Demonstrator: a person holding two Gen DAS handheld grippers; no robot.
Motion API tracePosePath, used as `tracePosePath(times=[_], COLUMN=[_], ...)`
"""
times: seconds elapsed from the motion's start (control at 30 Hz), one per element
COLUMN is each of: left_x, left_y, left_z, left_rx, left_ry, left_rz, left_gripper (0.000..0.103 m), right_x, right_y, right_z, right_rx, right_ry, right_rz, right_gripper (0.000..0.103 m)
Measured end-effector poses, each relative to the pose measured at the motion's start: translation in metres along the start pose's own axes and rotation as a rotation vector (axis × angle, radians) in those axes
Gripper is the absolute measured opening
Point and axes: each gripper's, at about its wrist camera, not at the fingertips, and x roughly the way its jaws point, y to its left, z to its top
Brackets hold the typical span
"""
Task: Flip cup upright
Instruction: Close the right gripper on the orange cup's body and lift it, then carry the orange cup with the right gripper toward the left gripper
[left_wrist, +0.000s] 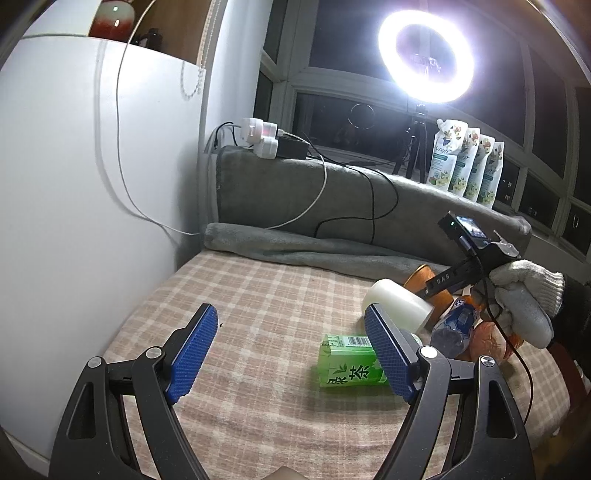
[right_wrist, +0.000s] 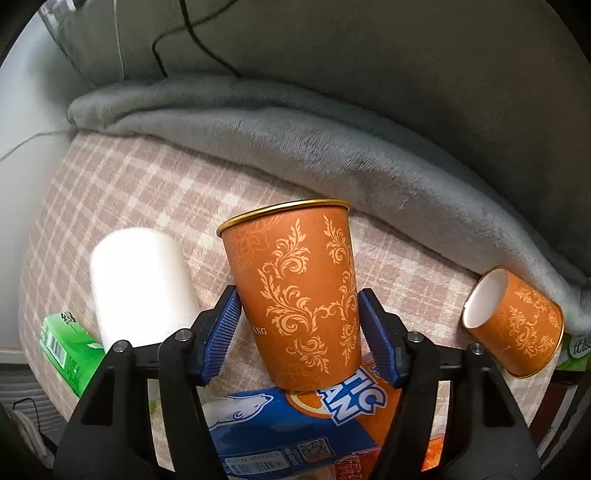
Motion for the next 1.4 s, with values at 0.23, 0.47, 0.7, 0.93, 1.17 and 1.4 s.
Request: tracePosePath(times=[0.23, 0.47, 0.7, 0.93, 1.17, 1.4], left_x=[-0.005, -0.008, -0.011, -0.012, -0.008, 0.0], left_y=[-0.007, -0.018, -0.032, -0.047, -0.058, -0.06], left_z=[0.0, -0.001, -0.001, -0.004, -0.012, -0.021], left_rx=[0.015, 0.036, 0.064, 0.089, 0.101, 0.072], left_ry=[-0.006, -0.006, -0.002, 0.014, 0.073, 0.163], left_rz=[-0.01, -0.035, -0.078, -0.131, -0.194, -0.264], left_gripper=[0.082, 0.082, 0.082, 0.082, 0.082, 0.082], right_x=[-0.038, -0.081, -0.12, -0.121, -0.088, -0.049], right_y=[-0.014, -0.019, -0.023, -0.02, -0.011, -0.011], right_z=[-0.003, -0.028, -0.084, -0.152, -0.204, -0.24], right_rx=[0.078, 0.124, 0.158, 0.193, 0.269, 0.383], right_ry=[-0.125, -0.208, -0.238, -0.185, -0.088, -0.003], right_rz=[0.076, 0.163, 0.272, 0.379, 0.448, 0.517], right_gripper=[0.067, 0.067, 0.067, 0.067, 0.067, 0.067])
